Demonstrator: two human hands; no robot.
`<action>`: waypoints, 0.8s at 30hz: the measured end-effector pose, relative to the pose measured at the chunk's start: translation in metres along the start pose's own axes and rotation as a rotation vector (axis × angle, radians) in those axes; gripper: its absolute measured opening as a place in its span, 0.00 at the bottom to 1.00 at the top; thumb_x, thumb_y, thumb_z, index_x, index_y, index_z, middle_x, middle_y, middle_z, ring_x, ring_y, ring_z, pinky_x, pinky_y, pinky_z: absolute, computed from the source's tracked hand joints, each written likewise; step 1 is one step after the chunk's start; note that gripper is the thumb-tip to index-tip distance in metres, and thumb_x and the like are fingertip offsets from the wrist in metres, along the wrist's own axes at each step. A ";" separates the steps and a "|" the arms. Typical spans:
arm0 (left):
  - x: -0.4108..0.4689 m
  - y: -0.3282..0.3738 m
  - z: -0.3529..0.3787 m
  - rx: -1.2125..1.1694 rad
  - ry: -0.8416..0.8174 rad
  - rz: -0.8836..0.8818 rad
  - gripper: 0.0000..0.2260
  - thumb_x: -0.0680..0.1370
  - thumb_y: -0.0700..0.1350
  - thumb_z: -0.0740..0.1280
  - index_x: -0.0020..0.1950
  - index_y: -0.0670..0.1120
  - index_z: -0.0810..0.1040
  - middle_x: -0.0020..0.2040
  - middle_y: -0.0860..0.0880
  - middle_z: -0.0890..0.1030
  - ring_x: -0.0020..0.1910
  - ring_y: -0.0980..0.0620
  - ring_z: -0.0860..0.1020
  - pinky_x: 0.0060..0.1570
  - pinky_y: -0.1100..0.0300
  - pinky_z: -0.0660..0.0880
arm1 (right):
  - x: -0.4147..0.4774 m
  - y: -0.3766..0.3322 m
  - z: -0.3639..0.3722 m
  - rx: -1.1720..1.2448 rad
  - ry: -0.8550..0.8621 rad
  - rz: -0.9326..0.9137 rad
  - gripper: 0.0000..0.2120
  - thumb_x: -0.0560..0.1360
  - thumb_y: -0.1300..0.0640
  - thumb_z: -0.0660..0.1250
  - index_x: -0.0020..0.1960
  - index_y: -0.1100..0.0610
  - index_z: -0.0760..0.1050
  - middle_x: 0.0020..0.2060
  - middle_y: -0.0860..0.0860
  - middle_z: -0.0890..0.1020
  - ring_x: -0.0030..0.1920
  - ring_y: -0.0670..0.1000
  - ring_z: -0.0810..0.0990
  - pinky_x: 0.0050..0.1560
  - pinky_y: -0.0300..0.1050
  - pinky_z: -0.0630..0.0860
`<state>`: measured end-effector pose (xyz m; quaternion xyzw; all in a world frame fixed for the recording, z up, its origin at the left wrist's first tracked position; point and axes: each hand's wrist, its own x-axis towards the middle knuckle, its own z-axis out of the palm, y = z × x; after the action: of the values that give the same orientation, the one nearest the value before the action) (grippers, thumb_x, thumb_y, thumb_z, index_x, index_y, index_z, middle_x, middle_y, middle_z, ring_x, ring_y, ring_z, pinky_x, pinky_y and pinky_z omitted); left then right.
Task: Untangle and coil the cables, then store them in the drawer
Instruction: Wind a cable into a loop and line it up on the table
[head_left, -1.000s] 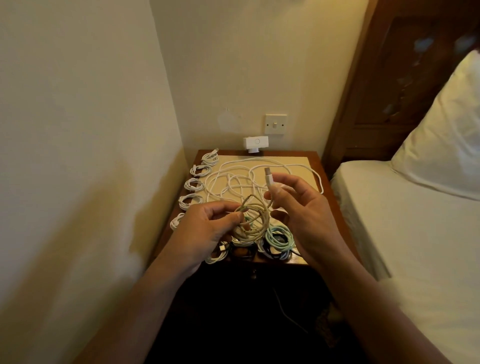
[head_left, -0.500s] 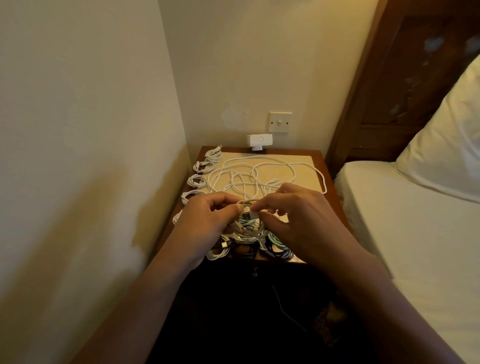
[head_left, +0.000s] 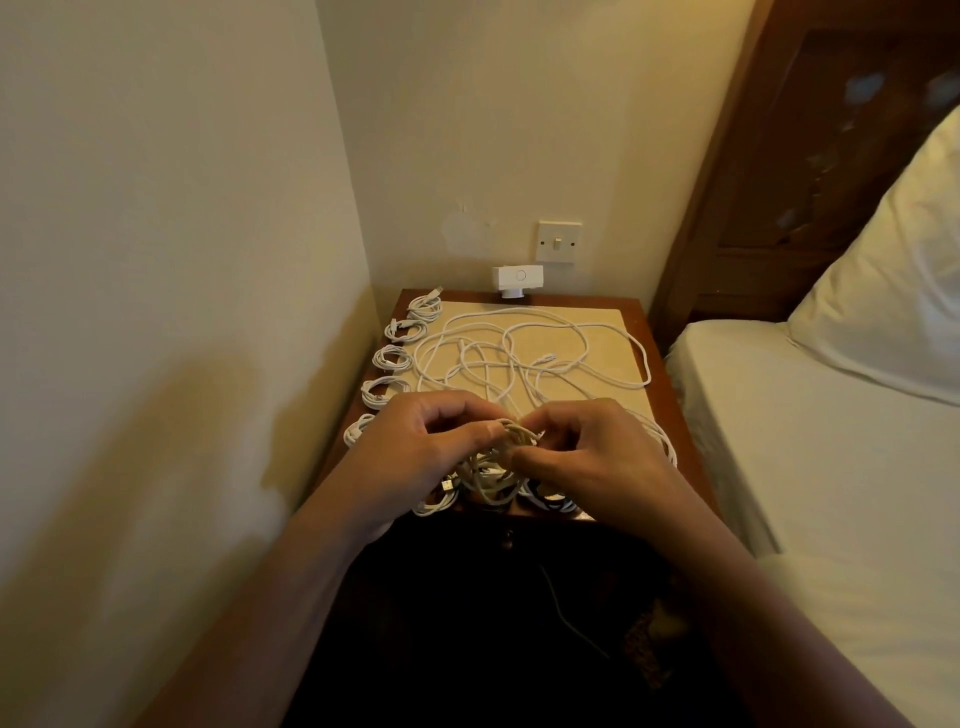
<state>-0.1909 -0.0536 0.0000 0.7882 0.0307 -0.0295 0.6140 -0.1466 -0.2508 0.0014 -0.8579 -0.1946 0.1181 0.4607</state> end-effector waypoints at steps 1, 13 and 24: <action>0.000 0.000 0.001 -0.020 0.001 0.005 0.06 0.79 0.45 0.71 0.53 0.52 0.87 0.51 0.52 0.85 0.53 0.54 0.82 0.53 0.56 0.78 | 0.000 0.002 0.003 0.039 0.003 0.013 0.07 0.75 0.48 0.75 0.51 0.48 0.84 0.36 0.48 0.87 0.37 0.48 0.86 0.44 0.56 0.85; -0.006 -0.030 0.027 -0.813 -0.004 -0.045 0.17 0.76 0.33 0.67 0.65 0.39 0.74 0.48 0.40 0.84 0.45 0.47 0.84 0.42 0.56 0.82 | -0.003 0.012 0.024 0.380 0.106 0.158 0.08 0.77 0.51 0.73 0.49 0.55 0.80 0.43 0.53 0.84 0.37 0.50 0.85 0.44 0.56 0.86; -0.014 -0.048 0.040 -0.073 0.152 0.068 0.13 0.83 0.39 0.65 0.63 0.54 0.79 0.56 0.52 0.84 0.57 0.54 0.82 0.59 0.54 0.79 | -0.013 0.018 0.048 0.438 0.254 0.152 0.08 0.77 0.56 0.74 0.53 0.50 0.78 0.41 0.50 0.86 0.41 0.48 0.87 0.40 0.46 0.84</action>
<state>-0.2088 -0.0812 -0.0554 0.7657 0.0515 0.0523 0.6390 -0.1723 -0.2302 -0.0398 -0.7577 -0.0399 0.0834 0.6460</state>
